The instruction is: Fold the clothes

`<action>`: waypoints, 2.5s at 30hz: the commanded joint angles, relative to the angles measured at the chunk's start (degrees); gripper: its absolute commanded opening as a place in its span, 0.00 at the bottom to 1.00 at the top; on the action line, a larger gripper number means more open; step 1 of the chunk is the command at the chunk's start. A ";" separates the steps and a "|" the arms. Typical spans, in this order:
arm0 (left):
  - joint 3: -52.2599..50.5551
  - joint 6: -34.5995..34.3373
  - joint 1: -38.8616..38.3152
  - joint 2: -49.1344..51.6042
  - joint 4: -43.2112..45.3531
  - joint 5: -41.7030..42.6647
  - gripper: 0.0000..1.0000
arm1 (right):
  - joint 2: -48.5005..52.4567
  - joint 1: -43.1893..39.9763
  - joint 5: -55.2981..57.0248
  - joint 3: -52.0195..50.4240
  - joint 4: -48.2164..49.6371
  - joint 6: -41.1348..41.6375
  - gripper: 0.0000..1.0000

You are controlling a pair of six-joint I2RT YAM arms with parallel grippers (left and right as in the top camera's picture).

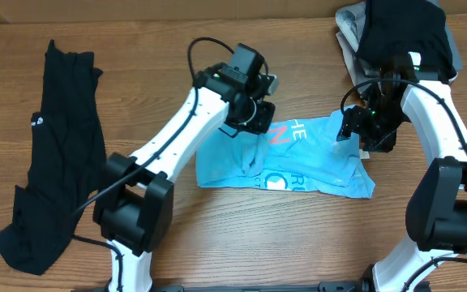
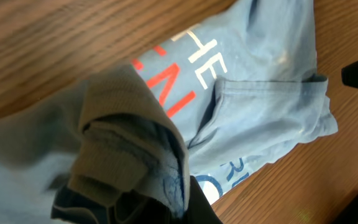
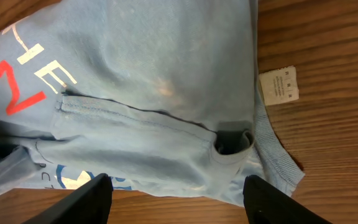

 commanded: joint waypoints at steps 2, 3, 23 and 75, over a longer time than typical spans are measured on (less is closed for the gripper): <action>1.44 -1.16 -2.01 2.80 0.83 1.42 0.21 | -2.05 -0.24 -0.26 0.04 0.50 0.07 0.71; 1.44 -1.16 -2.34 3.41 0.85 1.42 0.35 | -2.05 -0.24 -0.26 0.04 0.50 0.07 0.71; 18.64 5.38 2.78 4.24 -21.75 -9.90 1.00 | -2.05 -0.35 4.94 -3.32 4.28 0.09 0.83; 26.47 6.62 28.85 4.24 -36.06 -27.10 1.00 | -2.08 6.75 -2.91 8.70 -6.86 2.64 0.04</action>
